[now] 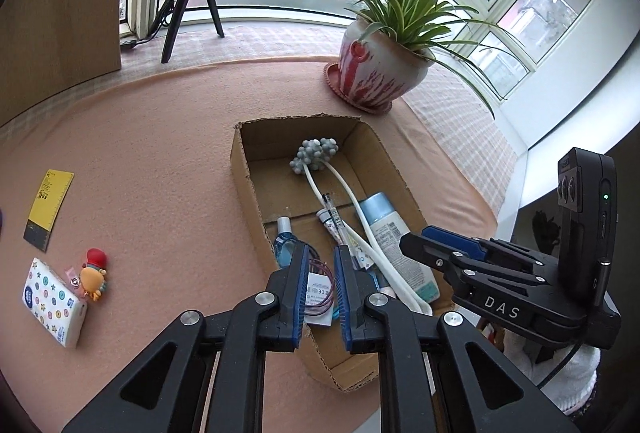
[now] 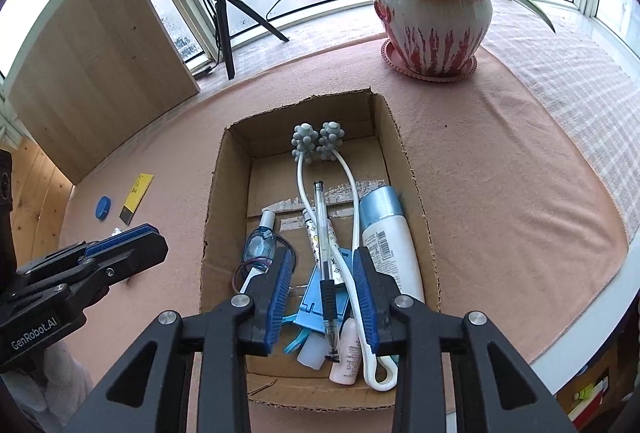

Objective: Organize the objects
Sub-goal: 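Carry the rubber band and pen into the box and open both grippers, then grasp the blue round lid with the left gripper while the right grasps the toy figure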

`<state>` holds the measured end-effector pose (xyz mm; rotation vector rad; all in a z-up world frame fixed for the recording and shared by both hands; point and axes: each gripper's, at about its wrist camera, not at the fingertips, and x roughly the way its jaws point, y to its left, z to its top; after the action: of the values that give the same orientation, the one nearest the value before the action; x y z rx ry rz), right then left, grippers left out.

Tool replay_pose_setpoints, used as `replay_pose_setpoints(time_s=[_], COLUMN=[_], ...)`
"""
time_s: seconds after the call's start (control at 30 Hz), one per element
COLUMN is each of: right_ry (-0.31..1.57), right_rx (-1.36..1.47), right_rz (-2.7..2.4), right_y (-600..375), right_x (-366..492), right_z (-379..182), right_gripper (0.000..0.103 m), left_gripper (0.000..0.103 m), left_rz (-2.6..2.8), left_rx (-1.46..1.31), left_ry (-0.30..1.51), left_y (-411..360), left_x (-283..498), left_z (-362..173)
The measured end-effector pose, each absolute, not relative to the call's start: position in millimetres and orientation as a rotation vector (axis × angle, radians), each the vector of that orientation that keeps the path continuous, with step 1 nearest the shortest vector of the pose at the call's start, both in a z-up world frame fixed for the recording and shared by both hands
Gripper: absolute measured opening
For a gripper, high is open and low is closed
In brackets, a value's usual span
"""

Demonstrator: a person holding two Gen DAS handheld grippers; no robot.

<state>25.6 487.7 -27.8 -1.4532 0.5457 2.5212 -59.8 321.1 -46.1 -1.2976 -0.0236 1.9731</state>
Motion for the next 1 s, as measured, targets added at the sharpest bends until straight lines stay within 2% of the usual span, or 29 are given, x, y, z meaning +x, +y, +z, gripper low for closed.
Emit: replay_pose_setpoints(time_s=[0.43, 0.7, 0.87, 1.0], right_ry=[0.525, 0.494, 0.455, 0.493], right_rx=[-1.507, -1.574, -1.624, -1.682], right_rz=[2.579, 2.623, 2.647, 2.643], right_y=[449, 405, 374, 353], right_x=[6, -14, -30, -48], right_z=[-25, -28, -31, -41], right_gripper=[0.030, 0.037, 0.043, 0.045], left_gripper=[0.014, 0.014, 0.019, 0.030], left_rz=[2.089, 2.189, 2.263, 2.314], left_rx=[-1.361, -1.423, -1.477, -1.518], left_ry=[-0.073, -0.129, -0.148, -0.171], left_y=[248, 179, 129, 89], left_x=[-87, -113, -135, -155], left_z=[-53, -63, -73, -82])
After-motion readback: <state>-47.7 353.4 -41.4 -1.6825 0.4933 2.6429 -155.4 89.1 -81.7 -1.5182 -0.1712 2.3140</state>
